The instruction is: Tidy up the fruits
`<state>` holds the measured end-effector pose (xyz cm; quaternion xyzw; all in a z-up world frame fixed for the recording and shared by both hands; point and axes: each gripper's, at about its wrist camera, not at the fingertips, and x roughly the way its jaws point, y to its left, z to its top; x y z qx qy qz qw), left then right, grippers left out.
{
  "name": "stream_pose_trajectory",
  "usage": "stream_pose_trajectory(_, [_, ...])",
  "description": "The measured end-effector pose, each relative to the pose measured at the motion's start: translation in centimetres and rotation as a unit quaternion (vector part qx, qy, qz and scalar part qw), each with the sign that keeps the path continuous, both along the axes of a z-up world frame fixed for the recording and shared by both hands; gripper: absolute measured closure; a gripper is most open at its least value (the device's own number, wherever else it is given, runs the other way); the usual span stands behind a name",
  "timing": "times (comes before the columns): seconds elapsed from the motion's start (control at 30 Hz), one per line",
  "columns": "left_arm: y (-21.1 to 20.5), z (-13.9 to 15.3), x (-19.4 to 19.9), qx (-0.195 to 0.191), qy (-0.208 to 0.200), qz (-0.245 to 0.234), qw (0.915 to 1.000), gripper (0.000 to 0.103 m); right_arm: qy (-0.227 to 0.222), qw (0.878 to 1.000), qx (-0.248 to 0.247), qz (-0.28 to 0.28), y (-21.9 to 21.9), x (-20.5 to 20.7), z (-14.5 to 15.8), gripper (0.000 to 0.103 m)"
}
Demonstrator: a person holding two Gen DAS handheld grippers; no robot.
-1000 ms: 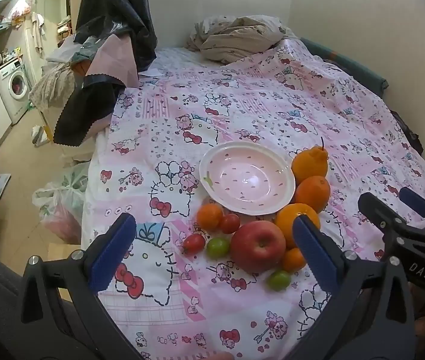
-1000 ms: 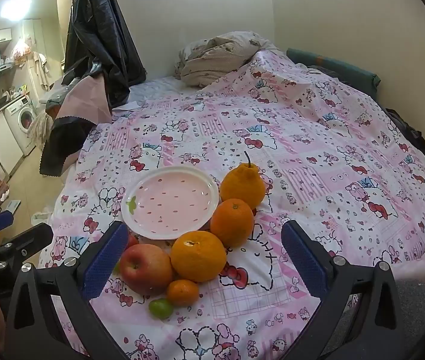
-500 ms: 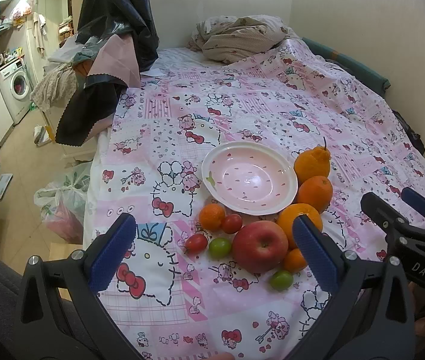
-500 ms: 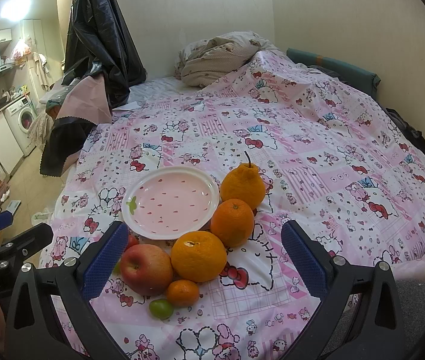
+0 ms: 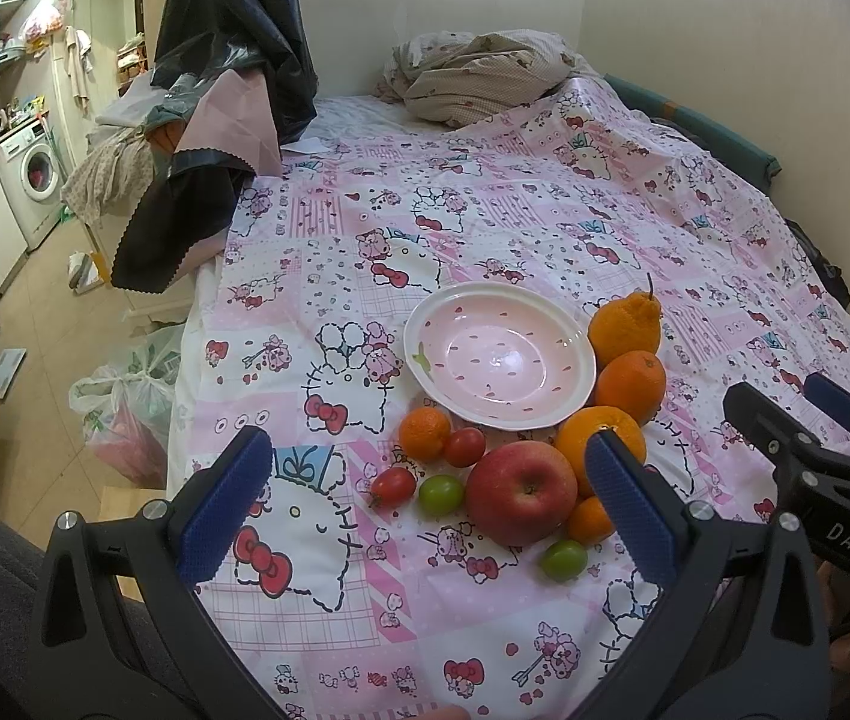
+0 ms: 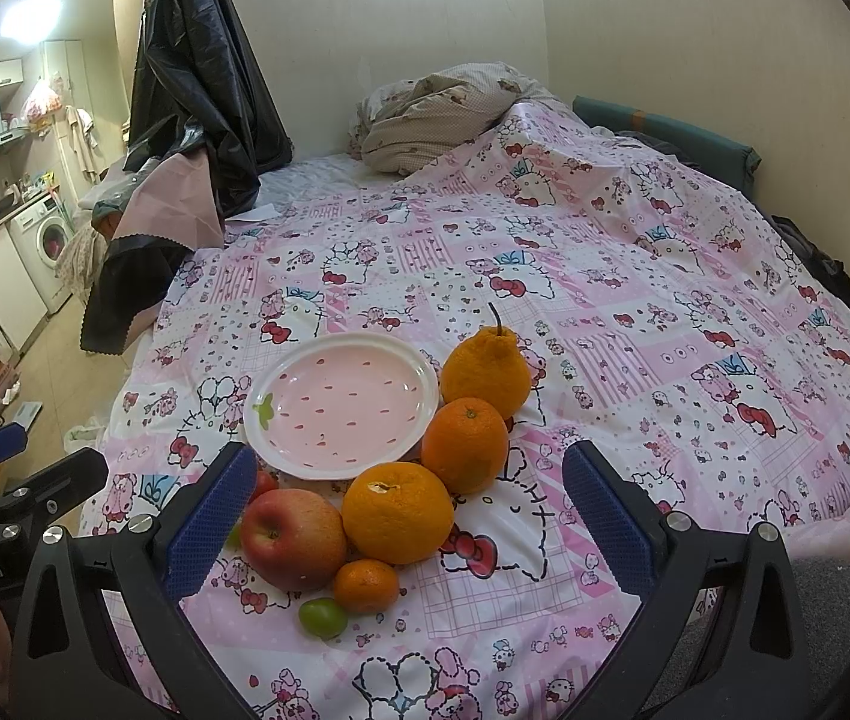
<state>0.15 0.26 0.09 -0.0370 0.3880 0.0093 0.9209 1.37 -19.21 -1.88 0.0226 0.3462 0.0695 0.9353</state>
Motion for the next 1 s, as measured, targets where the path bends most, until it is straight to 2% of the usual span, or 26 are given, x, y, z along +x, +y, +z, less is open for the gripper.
stream_pose_trajectory(1.0, [0.05, -0.03, 0.04, 0.003, -0.001, -0.002, 1.0, 0.0, -0.001, 1.0, 0.002, 0.001, -0.17, -0.19, 0.22, 0.0])
